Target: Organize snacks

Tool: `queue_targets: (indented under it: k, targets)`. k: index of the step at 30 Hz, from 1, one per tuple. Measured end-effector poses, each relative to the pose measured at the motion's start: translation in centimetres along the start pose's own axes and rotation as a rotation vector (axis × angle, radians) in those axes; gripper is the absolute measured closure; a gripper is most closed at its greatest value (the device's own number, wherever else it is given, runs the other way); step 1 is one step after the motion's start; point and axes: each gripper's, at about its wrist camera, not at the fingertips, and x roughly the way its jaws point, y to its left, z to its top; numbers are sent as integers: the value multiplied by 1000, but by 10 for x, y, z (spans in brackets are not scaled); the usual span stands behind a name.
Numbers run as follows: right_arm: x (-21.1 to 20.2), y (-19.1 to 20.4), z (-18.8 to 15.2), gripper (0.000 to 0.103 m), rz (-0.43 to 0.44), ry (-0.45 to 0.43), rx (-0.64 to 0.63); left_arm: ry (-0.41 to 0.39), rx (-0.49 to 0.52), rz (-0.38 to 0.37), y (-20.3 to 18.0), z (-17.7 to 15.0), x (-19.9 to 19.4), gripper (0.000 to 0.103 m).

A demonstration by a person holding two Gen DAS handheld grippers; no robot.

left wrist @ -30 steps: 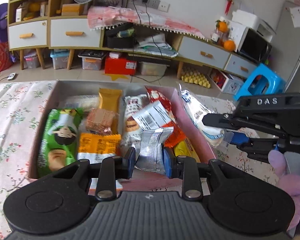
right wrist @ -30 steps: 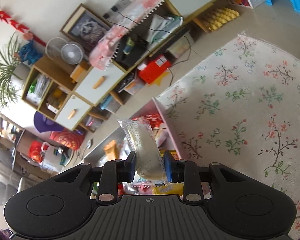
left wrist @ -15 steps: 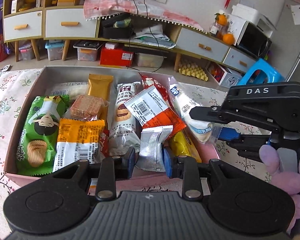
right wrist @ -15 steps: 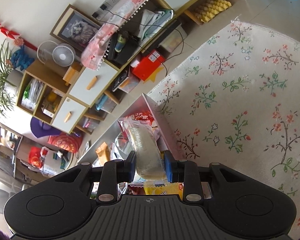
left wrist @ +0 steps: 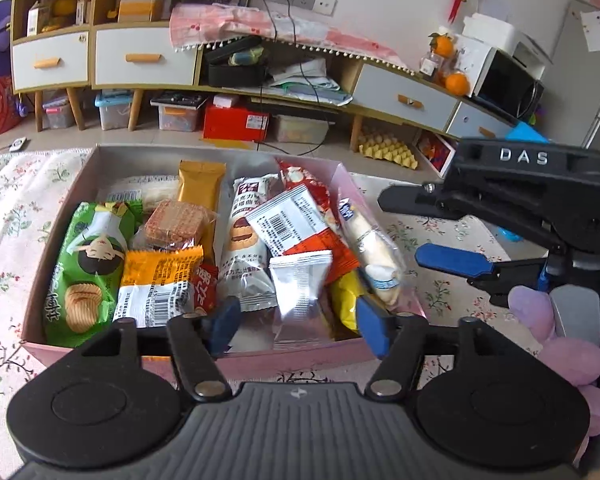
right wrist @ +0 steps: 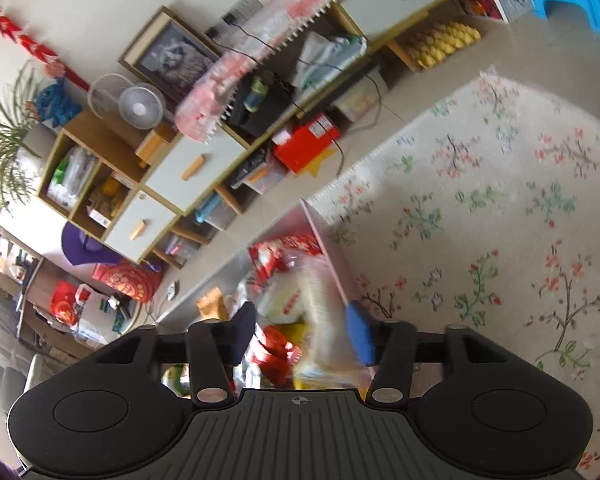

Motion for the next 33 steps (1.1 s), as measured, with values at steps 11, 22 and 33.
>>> queue_targets:
  k: [11, 22, 33]
  targets:
    - [-31, 17, -12, 25, -56, 4, -185, 1, 16, 46, 1, -9, -35, 6]
    - [-68, 33, -49, 15, -136, 61, -443, 35, 15, 195, 14, -19, -71, 1]
    - [-92, 35, -85, 8, -253, 101, -554, 57, 34, 314, 19, -44, -100, 0]
